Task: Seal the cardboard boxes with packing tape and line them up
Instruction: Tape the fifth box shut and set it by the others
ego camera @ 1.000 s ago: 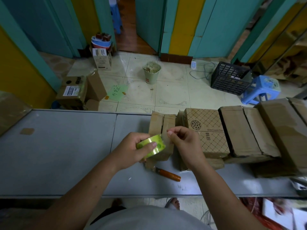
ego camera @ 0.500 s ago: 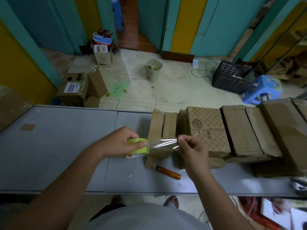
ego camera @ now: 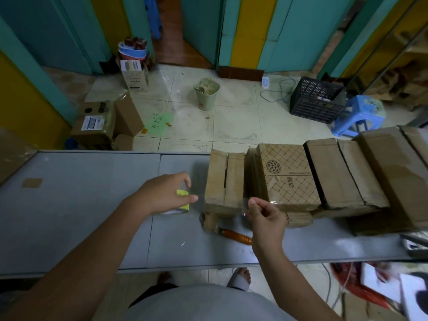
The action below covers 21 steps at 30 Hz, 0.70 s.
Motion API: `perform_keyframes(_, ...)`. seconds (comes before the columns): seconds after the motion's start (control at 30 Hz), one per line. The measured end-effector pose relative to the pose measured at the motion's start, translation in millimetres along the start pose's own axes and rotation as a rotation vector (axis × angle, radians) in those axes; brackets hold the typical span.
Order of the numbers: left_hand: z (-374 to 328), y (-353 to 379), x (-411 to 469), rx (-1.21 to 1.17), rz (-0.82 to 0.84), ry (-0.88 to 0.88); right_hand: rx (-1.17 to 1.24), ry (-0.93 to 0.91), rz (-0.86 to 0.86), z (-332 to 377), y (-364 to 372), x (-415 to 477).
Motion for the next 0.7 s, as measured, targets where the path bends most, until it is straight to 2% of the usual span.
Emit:
perform_keyframes(0.2,-11,1,18,0.073,0.132,0.193,-0.006,0.049,-0.103,-14,7,1)
perform_keyframes(0.37,-11,1,29,0.008,0.21,0.211,0.072,0.074,-0.161,-19,15,2)
perform_keyframes(0.7,-13,7,38,-0.054,0.28,0.216,0.061,0.131,-0.203,-28,17,6)
Point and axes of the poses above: each hand's wrist, its own x-axis towards the middle knuckle, its own y-axis out of the palm, z = x × y, the point moved 2 cm from there along x, towards the middle knuckle, and after that the axes turned 8 degrees about x, right-handed, at the moved point
